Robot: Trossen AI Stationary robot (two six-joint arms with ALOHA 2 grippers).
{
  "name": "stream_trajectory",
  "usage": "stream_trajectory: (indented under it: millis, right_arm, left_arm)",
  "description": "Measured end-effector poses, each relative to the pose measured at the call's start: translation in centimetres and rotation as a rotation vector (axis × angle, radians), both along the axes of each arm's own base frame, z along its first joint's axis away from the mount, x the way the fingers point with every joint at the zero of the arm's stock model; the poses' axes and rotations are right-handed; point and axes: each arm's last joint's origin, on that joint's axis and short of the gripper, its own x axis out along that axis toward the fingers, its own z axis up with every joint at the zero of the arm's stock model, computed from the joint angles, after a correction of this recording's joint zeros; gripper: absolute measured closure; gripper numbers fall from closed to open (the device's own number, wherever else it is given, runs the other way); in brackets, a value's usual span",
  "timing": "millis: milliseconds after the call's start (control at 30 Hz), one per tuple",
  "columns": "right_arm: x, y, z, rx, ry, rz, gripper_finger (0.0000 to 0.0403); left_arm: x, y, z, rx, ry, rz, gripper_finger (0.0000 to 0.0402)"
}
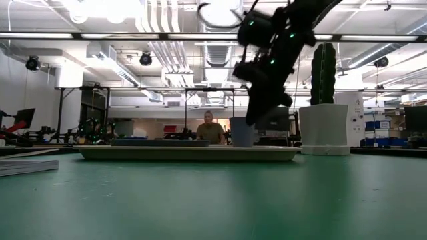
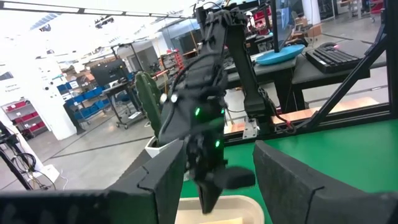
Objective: Pick and place plate/cup/fork/spoon on tray
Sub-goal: Adjust the yellow fork
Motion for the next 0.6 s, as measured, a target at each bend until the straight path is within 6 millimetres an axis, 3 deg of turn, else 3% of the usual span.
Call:
stream_trajectory:
  millis: [133, 333, 600]
  right_arm:
    - [-1.9, 1.2, 0.5, -0.021, -0.072, -0.019, 0.0394]
    - [-4.6, 2.5, -2.0, -0.012, -0.210, -0.046, 0.0394]
    - [-4.9, 2.0, -5.3, -0.087, -0.369, -0.088, 0.0394]
  left_arm:
    - [0.0, 0.0, 0.0, 0.000, 0.000, 0.000, 0.0230]
    - [0.0, 0.0, 0.0, 0.000, 0.000, 0.000, 0.0230]
    - [0.0, 0.0, 0.1, -0.005, -0.008, 0.000, 0.0230]
